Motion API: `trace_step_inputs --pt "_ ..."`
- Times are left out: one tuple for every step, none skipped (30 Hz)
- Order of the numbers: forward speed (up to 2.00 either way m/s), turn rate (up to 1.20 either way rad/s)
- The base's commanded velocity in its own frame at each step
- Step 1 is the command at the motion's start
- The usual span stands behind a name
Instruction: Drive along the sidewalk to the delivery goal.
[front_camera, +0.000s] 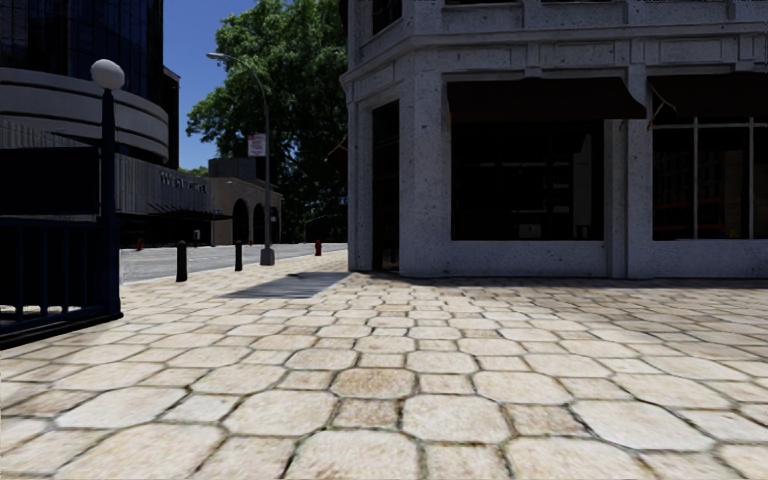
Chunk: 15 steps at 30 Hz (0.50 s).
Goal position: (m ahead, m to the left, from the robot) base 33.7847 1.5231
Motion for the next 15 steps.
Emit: trace_step_inputs --pt "2.00 0.00" --pt "2.00 0.00" --pt "2.00 0.00" --pt "2.00 0.00" --pt "2.00 0.00" --pt "2.00 0.00" --pt "2.00 0.00" --pt "2.00 0.00" --pt "2.00 0.00" --pt "2.00 0.00" --pt "2.00 0.00" --pt "2.00 0.03" --pt "2.00 0.17" --pt "2.00 0.22" --pt "2.00 0.27"
